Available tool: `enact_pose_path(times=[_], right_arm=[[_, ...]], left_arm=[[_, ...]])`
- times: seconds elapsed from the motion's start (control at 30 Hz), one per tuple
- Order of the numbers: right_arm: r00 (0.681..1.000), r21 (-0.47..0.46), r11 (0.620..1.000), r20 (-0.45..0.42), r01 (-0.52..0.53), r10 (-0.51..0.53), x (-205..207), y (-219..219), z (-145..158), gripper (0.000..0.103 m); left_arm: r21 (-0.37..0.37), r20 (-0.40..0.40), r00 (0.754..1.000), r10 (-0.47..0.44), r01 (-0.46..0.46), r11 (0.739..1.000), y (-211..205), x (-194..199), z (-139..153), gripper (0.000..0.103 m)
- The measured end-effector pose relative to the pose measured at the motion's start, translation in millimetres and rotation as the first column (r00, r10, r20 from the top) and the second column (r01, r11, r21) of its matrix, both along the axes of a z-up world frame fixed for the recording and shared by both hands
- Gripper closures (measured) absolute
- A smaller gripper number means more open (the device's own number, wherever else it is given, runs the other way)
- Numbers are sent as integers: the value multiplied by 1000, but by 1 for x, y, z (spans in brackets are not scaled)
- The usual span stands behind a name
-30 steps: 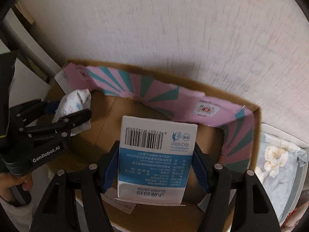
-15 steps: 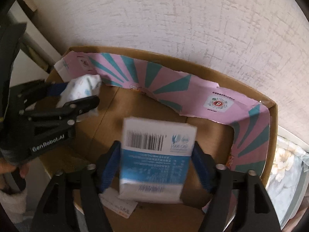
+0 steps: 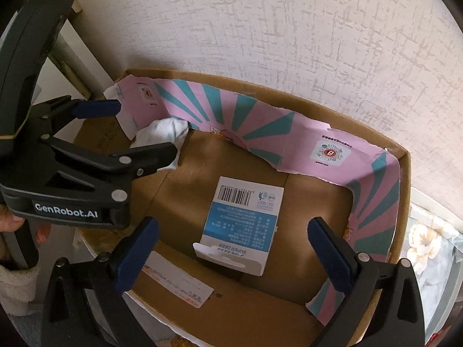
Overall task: Organize objects
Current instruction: 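Carry mask and box into the cardboard box and open both grippers, then withdraw both grippers from the cardboard box toward the remaining items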
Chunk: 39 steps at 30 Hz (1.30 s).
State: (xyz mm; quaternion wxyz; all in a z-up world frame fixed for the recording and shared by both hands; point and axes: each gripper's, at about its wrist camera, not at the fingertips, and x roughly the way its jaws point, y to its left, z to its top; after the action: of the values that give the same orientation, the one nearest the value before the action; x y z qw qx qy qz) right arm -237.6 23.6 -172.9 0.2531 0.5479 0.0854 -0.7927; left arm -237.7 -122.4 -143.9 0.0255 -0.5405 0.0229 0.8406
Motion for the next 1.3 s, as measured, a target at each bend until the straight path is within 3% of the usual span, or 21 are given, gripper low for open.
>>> enact_pose_path(times=[0.33,0.67,1.03,1.3], right_arm=[[999,8,1000,-35,-22,22,3,9,18,1],[990,-23,998,-125,-67,63,23,32,68,1],[960,-93,994,-279,-56,28,70,99,155,1],[942,-119,991,-335,-64,21,101,140,179,1]], left_arm=[[-8,-45,999,31,-31,999,4,4,24,0],[-22,-136,987,89,-92,995,19,36,73,0],[30,-283,937,205,-205,978,38,111,141,0],[39,-340,896,287,-291,956,72,164,166,0]])
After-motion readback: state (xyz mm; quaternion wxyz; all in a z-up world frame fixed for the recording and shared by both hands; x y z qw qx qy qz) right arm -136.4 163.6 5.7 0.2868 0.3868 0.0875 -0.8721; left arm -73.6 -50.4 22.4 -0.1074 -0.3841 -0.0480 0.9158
